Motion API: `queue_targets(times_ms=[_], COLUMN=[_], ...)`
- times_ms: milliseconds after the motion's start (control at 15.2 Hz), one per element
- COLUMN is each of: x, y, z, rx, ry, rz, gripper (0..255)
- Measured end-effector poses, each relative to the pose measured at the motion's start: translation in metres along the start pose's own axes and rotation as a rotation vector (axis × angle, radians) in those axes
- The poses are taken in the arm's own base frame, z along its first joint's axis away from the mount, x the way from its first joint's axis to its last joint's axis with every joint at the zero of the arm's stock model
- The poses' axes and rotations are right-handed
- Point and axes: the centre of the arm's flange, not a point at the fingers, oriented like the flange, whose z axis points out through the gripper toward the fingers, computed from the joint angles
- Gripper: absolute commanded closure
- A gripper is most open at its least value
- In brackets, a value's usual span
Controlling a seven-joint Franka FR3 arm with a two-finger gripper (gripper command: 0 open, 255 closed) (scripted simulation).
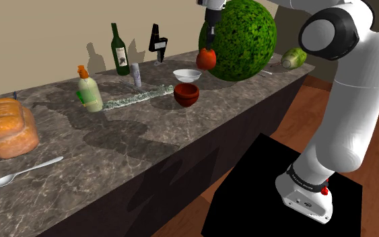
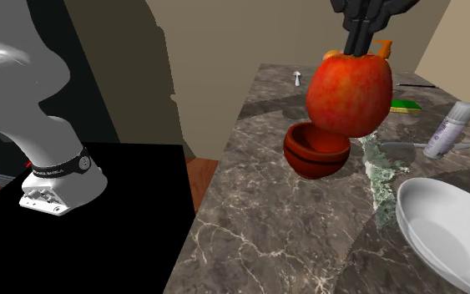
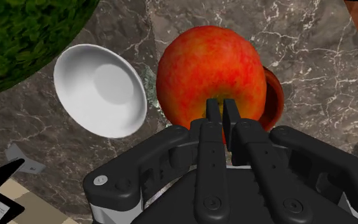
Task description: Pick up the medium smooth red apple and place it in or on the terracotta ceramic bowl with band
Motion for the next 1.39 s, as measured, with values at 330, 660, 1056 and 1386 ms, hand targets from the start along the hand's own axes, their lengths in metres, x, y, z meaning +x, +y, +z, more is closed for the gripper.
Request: queue_targets(times_ms=[330, 660, 1056, 1386], x=[0.052, 0.092, 0.092, 0.092], y=[-0.034, -0.065, -0.066, -0.066], z=[-0.025, -0.038, -0.009, 0.018], rx=[0.0, 0.0, 0.0, 0.0], ry=[0.0, 0.0, 0.0, 0.0], rz=[-0.001, 0.0, 0.001, 0.001], gripper=[255, 255, 255, 255])
